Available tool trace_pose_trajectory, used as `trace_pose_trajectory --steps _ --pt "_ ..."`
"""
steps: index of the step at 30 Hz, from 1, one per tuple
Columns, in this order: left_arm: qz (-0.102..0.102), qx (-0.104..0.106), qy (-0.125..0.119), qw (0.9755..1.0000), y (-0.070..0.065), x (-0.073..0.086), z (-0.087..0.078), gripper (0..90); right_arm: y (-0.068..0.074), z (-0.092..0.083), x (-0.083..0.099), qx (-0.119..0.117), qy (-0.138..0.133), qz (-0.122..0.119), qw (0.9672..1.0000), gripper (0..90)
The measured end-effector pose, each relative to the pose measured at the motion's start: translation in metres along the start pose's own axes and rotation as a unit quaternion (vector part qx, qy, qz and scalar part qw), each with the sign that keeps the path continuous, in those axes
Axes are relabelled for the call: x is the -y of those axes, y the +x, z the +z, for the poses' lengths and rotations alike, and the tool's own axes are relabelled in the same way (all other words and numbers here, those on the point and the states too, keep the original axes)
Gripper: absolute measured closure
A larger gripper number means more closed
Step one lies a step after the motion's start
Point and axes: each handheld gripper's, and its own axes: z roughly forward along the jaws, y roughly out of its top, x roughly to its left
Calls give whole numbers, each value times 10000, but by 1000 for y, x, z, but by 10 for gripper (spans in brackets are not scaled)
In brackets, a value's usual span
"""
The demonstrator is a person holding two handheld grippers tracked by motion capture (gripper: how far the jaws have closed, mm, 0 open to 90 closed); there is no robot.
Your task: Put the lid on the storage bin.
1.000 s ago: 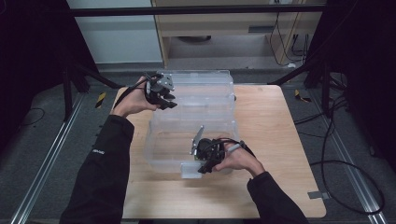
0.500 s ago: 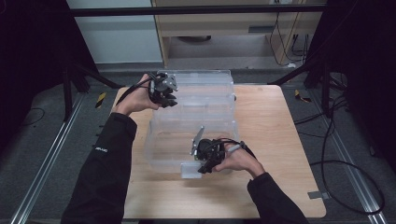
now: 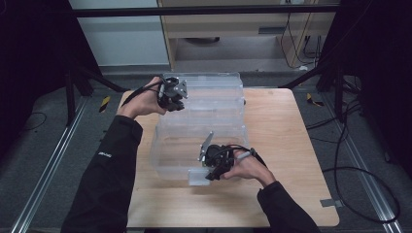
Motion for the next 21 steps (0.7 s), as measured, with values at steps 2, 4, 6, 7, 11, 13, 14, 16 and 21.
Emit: trace_pose_trajectory --steps 2,4,6,7,11,13,14,16,21 --pt "12 26 47 10000 0 -2 -1 857 2 0 0 54 15 35 10000 643" --pt "35 55 71 10000 -2 -3 -3 864 2 0 0 70 4 48 10000 644" --pt "42 86 99 9999 -3 -4 -5 868 3 0 0 110 -6 27 9999 644" --pt "42 86 99 9999 -3 -4 -5 870 3 0 0 110 -6 27 9999 644" --pt "94 79 138 9998 -7 -5 -9 873 5 0 1 138 -45 15 9999 644" --pt "126 93 157 9998 -10 -7 -12 876 6 0 1 168 -34 23 9999 644" --pt "132 99 166 9997 -12 -7 -13 878 6 0 1 176 -38 19 9998 644" --pt "179 88 178 9996 -15 -8 -16 880 6 0 1 201 -51 17 9998 644" --pt "238 84 164 9995 -27 -8 -24 883 7 0 2 224 -94 21 9997 644"
